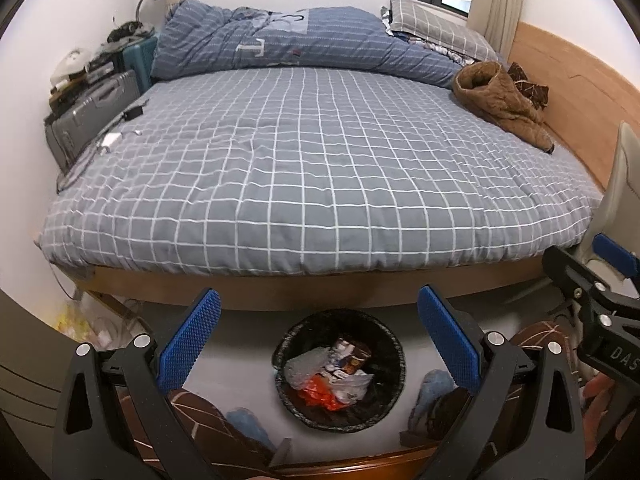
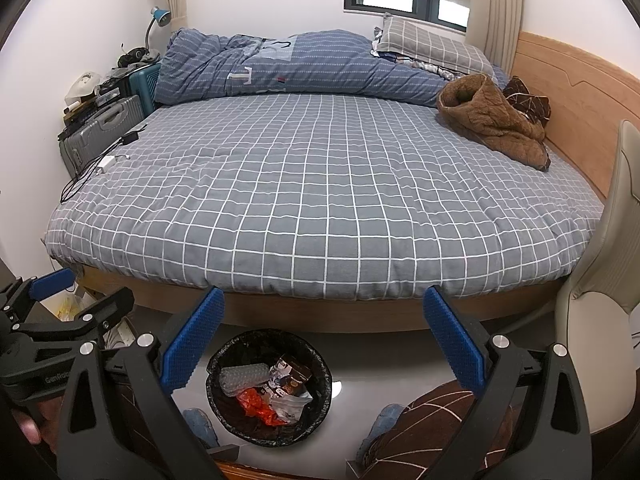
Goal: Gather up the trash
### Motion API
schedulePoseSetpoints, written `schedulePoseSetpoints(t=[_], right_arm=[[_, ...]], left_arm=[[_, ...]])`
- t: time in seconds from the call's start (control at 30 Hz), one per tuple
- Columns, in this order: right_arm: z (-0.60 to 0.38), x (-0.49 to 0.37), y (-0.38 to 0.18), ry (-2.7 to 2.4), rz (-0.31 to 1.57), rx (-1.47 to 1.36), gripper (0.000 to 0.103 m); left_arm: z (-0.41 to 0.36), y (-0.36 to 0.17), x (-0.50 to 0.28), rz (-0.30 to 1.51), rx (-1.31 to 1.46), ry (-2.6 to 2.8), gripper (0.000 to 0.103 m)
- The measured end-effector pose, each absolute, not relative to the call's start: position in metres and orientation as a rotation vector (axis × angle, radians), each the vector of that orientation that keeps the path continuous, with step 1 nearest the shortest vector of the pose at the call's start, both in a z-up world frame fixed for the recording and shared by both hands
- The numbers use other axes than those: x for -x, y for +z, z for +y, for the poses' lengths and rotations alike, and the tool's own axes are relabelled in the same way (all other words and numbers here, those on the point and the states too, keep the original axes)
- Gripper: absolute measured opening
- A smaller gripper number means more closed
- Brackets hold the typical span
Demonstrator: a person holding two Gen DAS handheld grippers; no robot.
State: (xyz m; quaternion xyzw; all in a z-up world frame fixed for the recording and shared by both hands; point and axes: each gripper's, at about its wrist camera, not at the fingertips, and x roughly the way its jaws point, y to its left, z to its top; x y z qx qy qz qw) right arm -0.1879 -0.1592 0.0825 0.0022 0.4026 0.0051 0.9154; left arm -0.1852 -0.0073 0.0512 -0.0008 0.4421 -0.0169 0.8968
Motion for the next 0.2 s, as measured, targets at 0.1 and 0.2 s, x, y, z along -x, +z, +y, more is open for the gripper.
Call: schedulePoseSetpoints(t=[0.1,0.2], right_arm=[[-0.1584,0.1876,0.0825,0.014,0.829,-0.004,0.096],[-0.1587,0.1880,0.0825,0.015,0.830,-0.004,0.096]], left_arm=[[-0.0077,0.0522,0.1856,0.909,-0.008,-0.037,0.097],[-0.0069,0.0515,0.1855,0.914,0.001,-0.042,0.097]])
